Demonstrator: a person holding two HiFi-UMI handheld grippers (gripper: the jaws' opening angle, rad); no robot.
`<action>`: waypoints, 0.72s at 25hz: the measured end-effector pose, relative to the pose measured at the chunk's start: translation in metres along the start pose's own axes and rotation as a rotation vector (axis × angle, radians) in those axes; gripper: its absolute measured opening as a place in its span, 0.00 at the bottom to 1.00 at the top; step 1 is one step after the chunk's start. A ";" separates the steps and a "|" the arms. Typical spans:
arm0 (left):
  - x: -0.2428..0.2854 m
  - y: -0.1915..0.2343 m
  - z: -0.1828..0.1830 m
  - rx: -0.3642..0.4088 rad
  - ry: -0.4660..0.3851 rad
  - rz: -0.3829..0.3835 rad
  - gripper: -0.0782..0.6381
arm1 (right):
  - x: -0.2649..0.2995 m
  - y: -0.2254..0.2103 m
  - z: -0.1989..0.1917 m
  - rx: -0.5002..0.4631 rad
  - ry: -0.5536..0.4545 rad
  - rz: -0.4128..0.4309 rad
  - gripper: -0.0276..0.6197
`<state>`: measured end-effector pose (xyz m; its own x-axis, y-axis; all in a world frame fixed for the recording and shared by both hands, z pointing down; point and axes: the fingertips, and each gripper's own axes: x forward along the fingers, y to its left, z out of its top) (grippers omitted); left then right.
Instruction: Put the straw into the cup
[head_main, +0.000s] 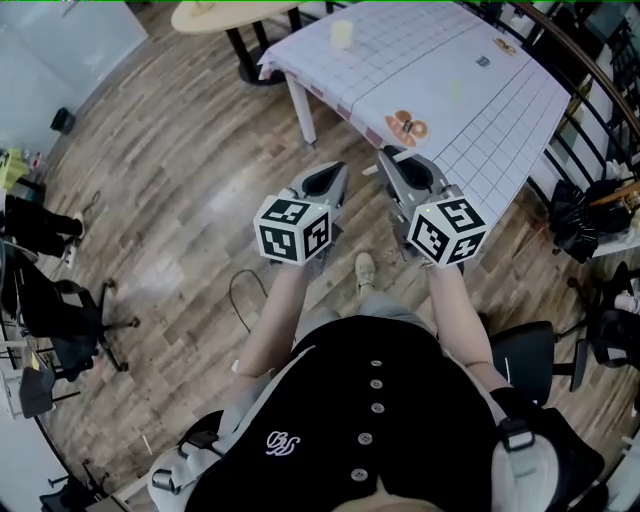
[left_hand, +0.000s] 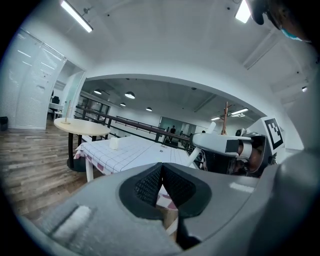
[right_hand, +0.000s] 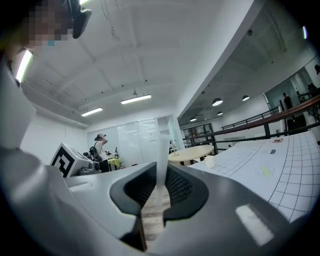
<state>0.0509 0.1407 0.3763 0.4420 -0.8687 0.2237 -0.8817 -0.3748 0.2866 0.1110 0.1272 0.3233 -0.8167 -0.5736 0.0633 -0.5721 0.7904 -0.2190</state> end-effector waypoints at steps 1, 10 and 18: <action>0.010 0.006 0.006 0.000 -0.004 0.007 0.10 | 0.007 -0.010 0.002 -0.001 0.002 0.000 0.12; 0.106 0.049 0.055 0.004 -0.019 0.057 0.10 | 0.078 -0.100 0.035 0.000 0.009 0.053 0.12; 0.150 0.086 0.081 -0.024 -0.055 0.067 0.10 | 0.123 -0.132 0.042 -0.004 0.013 0.077 0.12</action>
<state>0.0279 -0.0482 0.3592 0.3721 -0.9082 0.1917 -0.9044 -0.3083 0.2949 0.0892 -0.0566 0.3195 -0.8594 -0.5078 0.0591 -0.5074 0.8331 -0.2201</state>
